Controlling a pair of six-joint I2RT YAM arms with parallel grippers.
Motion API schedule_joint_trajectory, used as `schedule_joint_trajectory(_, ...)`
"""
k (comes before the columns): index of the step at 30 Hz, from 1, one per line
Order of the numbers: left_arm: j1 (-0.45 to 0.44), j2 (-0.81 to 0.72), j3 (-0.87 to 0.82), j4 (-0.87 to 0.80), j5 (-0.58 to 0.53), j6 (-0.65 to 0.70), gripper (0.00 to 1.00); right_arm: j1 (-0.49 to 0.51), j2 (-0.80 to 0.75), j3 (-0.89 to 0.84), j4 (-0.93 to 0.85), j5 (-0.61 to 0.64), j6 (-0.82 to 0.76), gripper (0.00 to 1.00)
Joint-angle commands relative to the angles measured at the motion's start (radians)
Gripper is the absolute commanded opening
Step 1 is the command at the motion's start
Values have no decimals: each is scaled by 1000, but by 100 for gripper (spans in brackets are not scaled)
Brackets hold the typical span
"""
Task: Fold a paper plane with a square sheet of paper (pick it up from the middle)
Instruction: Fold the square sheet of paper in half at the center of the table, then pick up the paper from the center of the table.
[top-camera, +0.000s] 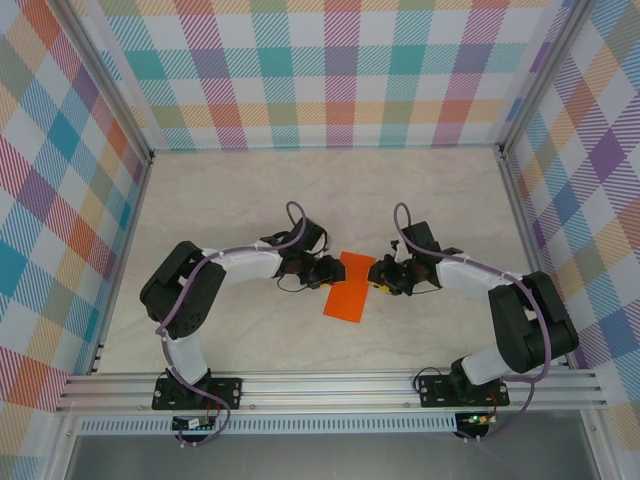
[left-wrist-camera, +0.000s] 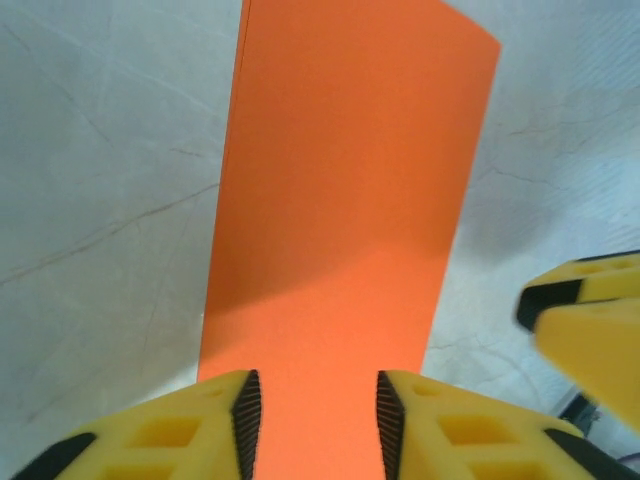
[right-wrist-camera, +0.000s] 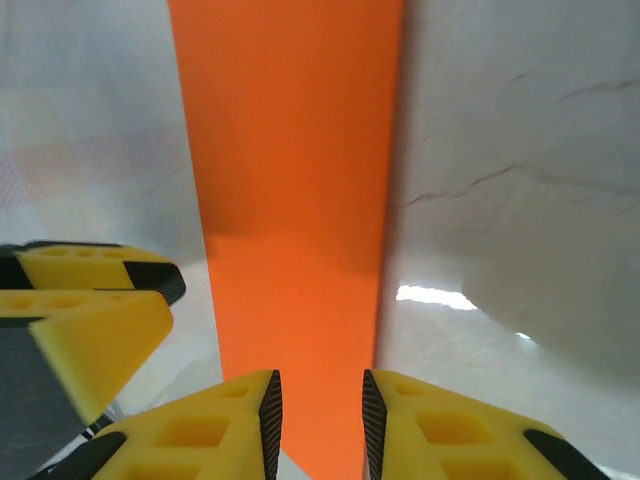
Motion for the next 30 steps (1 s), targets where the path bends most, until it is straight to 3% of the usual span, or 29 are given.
schedule_joint_trajectory(1,33,-58,-46,13,19,-26,42,52,-7,11,1,54,51,28)
schedule_joint_trajectory(8,78,-51,-94,77,100,-49,49,105,49,25,27,74,78,26)
schedule_joint_trajectory(30,80,18,-53,51,162,-22,51,105,129,17,31,103,73,25)
